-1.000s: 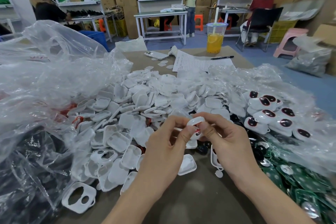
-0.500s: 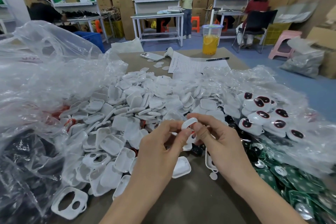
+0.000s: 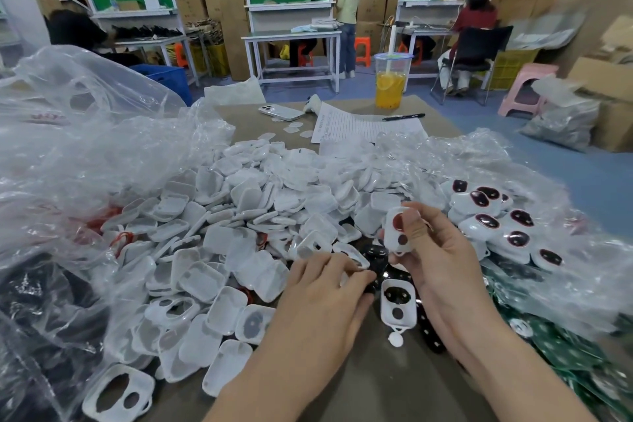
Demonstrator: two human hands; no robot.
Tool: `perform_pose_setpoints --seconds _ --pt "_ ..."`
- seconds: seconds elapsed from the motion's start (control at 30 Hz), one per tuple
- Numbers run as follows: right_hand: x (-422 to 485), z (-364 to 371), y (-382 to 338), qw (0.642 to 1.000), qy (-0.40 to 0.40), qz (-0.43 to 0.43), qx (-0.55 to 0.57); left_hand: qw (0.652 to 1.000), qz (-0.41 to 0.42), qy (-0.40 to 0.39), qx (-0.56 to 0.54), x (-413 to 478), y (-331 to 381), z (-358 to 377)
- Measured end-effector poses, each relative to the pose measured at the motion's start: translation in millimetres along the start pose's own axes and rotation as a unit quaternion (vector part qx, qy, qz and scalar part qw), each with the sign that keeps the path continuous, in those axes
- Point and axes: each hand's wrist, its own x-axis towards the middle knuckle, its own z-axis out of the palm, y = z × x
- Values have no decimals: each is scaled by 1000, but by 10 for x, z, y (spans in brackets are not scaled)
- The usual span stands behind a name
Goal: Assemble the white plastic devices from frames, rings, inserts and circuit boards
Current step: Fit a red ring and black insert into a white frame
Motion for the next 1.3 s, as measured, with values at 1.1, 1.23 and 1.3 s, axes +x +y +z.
perform_pose_setpoints --seconds 1.1,1.23,1.3 --pt "-4 47 53 988 -90 94 85 653 -356 94 -662 199 -23 -184" --pt "-27 67 36 986 -102 98 84 660 -352 90 -658 195 -36 -176" --pt "-39 68 37 986 -108 96 77 661 -350 89 -658 186 -41 -183"
